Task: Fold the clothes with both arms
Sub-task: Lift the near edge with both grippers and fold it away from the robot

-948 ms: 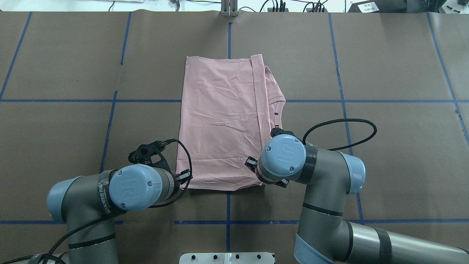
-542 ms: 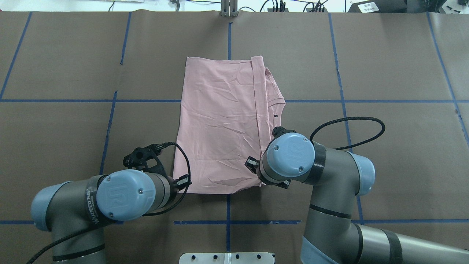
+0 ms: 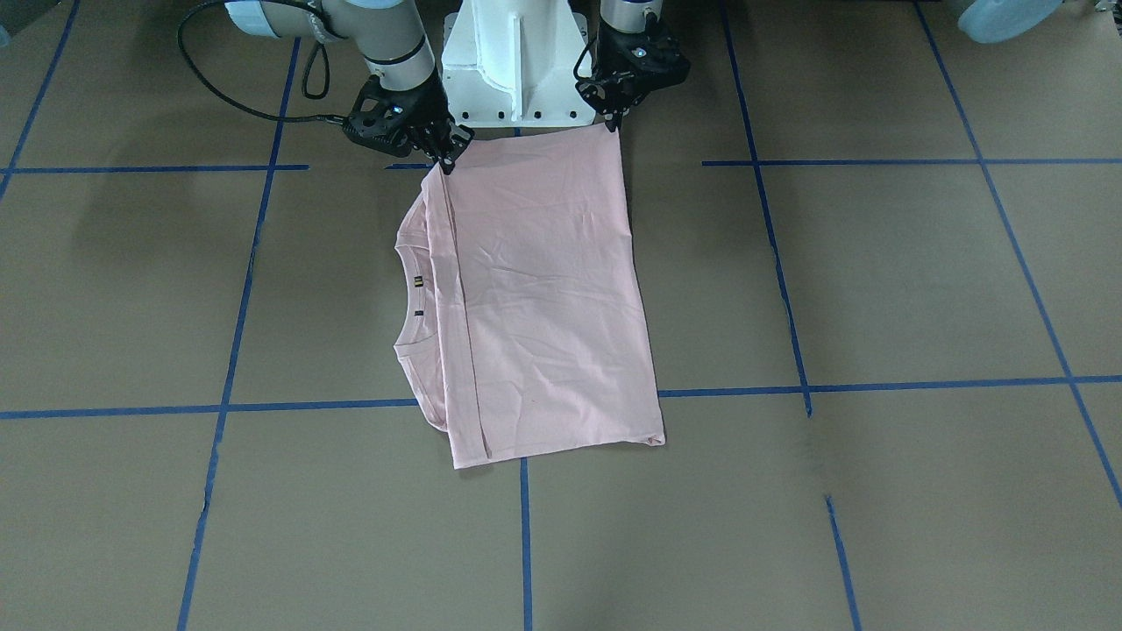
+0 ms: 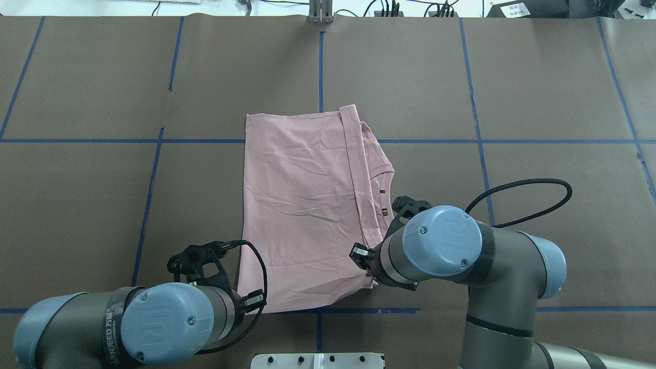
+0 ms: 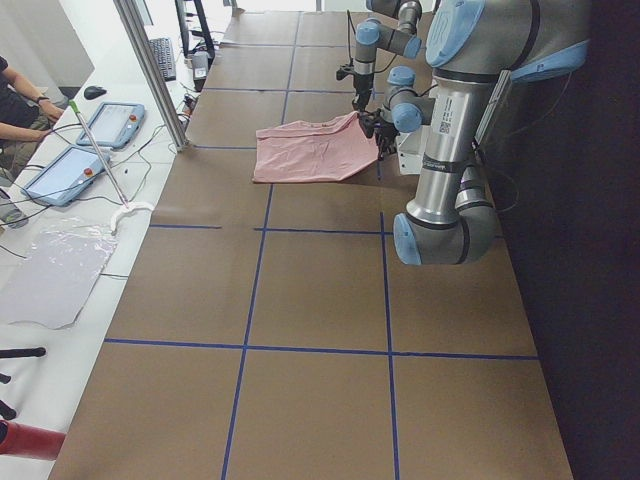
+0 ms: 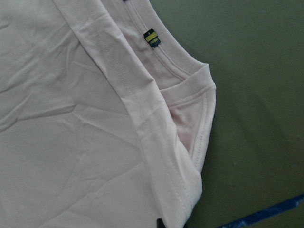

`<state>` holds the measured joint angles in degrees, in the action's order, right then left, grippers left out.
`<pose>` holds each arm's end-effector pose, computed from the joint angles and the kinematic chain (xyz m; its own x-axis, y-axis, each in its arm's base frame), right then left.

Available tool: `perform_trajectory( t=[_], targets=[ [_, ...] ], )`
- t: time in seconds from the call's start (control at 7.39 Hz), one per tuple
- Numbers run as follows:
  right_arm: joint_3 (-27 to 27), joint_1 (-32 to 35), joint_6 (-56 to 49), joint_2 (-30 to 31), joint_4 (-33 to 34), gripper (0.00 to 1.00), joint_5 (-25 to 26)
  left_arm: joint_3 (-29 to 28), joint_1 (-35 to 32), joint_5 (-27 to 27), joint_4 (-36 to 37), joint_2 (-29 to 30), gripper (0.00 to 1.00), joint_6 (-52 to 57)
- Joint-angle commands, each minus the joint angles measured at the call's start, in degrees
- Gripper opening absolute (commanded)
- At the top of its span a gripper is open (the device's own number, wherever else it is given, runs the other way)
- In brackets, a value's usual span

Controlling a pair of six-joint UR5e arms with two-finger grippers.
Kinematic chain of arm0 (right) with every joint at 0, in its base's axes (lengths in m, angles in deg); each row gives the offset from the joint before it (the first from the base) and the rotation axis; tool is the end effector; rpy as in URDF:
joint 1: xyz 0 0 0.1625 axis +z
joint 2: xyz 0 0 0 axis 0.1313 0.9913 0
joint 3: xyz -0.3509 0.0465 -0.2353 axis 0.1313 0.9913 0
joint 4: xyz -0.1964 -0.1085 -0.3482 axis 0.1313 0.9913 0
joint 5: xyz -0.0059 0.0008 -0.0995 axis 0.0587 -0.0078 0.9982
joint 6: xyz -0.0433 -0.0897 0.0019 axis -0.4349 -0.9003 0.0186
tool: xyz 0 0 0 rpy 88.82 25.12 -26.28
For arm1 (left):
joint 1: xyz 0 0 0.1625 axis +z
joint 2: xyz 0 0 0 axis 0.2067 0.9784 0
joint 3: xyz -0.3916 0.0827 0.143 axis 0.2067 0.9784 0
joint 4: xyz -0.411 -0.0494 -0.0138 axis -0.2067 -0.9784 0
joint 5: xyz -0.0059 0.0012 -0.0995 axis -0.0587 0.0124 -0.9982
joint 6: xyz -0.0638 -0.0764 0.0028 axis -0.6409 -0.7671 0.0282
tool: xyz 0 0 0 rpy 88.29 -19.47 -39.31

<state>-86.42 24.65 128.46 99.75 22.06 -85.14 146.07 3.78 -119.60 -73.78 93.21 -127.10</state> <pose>-0.5084 -0.2718 0.2371 0.5417 0.4567 0.7057 -0.2792 0.8896 -0.3614 0.4943 -0.2027 0.2204 0.6289 -0.3443 -0.6971 0.2893 0.9358 -0.2013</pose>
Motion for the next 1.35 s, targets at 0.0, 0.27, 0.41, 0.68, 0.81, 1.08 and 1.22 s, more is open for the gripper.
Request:
perform_trajectory(
  t=[0.0,0.27,0.41,0.68,0.81,1.08,1.22],
  targets=[
    [0.1,-1.8,0.0,-0.3,-0.2,0.00,0.6,0.6,0.7,-1.6,0.8,0.6,0.00,0.1],
    [1.4,0.3,-1.7,-0.7,-0.5,0.00,2.2,0.0,-1.0,-1.2,0.4,0.8,0.00,1.3],
    [4.3,2.4,-2.2,-1.6,-4.0,0.00,2.4,-0.3,-4.0,-1.2,-1.9,1.1,0.00,2.4],
    [9.7,4.0,-2.7,-2.1,-11.0,0.00,2.4,-5.2,-6.9,-1.2,-7.2,1.2,0.00,2.4],
    [10.0,4.5,-2.7,-2.7,-11.0,0.00,2.5,-7.8,-7.7,-1.2,-10.3,1.2,0.00,2.4],
    [10.8,6.0,-2.8,-2.7,-11.0,0.00,2.4,-9.2,-9.3,-1.2,-11.0,1.1,0.00,2.5],
    [11.0,6.7,-2.9,-2.7,-11.0,0.00,2.4,-9.8,-9.9,-1.2,-11.1,1.1,0.00,2.5]
  ],
)
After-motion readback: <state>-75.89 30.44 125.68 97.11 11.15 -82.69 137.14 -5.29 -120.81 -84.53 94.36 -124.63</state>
